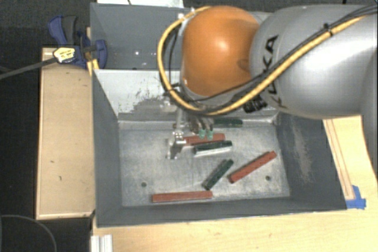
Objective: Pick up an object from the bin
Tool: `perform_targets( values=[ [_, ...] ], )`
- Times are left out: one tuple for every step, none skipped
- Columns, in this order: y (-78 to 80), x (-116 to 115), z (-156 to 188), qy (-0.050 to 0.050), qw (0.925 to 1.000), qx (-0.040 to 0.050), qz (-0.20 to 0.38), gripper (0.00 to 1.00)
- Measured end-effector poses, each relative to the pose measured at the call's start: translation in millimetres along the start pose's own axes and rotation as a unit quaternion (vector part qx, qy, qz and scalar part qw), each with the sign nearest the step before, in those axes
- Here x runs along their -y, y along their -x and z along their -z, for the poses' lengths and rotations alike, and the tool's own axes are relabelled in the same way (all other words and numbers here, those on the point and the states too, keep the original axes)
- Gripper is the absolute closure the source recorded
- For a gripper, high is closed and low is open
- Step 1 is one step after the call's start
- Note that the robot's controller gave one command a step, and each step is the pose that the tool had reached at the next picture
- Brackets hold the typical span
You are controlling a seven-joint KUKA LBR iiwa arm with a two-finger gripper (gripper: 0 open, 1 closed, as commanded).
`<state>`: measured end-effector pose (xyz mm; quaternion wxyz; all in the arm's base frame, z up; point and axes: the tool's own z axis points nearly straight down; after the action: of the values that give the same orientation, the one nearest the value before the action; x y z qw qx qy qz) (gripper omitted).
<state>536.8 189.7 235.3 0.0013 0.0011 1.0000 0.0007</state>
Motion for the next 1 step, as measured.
perform_targets(
  values=[
    [6.1,39.5,-60.9,0.0,0.999,0.0017,0.044,0.0]
  ],
)
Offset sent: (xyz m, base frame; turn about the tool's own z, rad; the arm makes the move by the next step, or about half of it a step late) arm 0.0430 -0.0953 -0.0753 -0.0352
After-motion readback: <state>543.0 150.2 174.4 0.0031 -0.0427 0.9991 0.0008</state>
